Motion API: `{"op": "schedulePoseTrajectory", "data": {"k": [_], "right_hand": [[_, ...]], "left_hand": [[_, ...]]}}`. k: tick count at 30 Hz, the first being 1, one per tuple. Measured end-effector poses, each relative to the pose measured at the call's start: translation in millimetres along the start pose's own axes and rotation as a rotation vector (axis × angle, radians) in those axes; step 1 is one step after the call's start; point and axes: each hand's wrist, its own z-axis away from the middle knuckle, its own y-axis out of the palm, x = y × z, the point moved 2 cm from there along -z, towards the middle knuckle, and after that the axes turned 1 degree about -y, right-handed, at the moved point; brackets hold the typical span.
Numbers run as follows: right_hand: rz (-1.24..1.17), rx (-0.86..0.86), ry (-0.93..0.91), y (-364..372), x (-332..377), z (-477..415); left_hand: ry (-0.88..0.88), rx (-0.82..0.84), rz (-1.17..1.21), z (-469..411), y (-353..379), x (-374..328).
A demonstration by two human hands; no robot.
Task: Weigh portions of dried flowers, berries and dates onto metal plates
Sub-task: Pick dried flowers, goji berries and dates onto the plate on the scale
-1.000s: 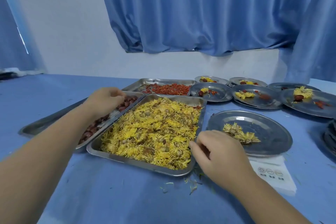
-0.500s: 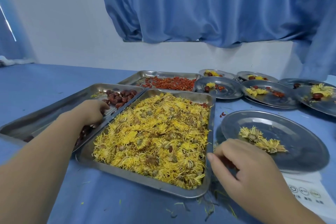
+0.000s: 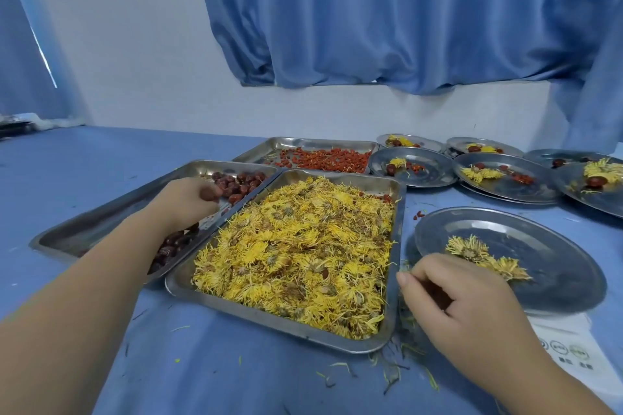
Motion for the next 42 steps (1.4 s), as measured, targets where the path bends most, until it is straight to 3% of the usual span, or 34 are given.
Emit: {"op": "schedulePoseTrajectory", "data": {"k": [4, 8, 14, 20, 33, 38, 42], "right_hand": [[-0.219, -0.137, 0.183, -11, -7, 1], [-0.450, -0.332, 0.415, -31, -21, 1], [-0.833, -0.578, 0.769, -49, -45, 1], [-1.079, -0.733, 0.924, -58, -61, -1], [-1.254, -0.748, 0.920, -69, -60, -3], [-1.286, -0.589, 0.902, -81, -59, -19], [-1.132, -0.333, 0.823, -97, -73, -55]], "left_hand": [[0.125, -0.058, 0.267, 18, -5, -58], [0.245, 0.048, 0.398, 37, 5, -123], [0.451, 0.172, 0.425, 62, 29, -215], [0.583, 0.320, 0.338, 74, 63, -282], [0.692, 0.490, 0.274, 57, 101, -342], [0.676, 0.441, 0.311, 39, 75, -334], [0.602, 0.333, 0.228, 7, 49, -309]]}}
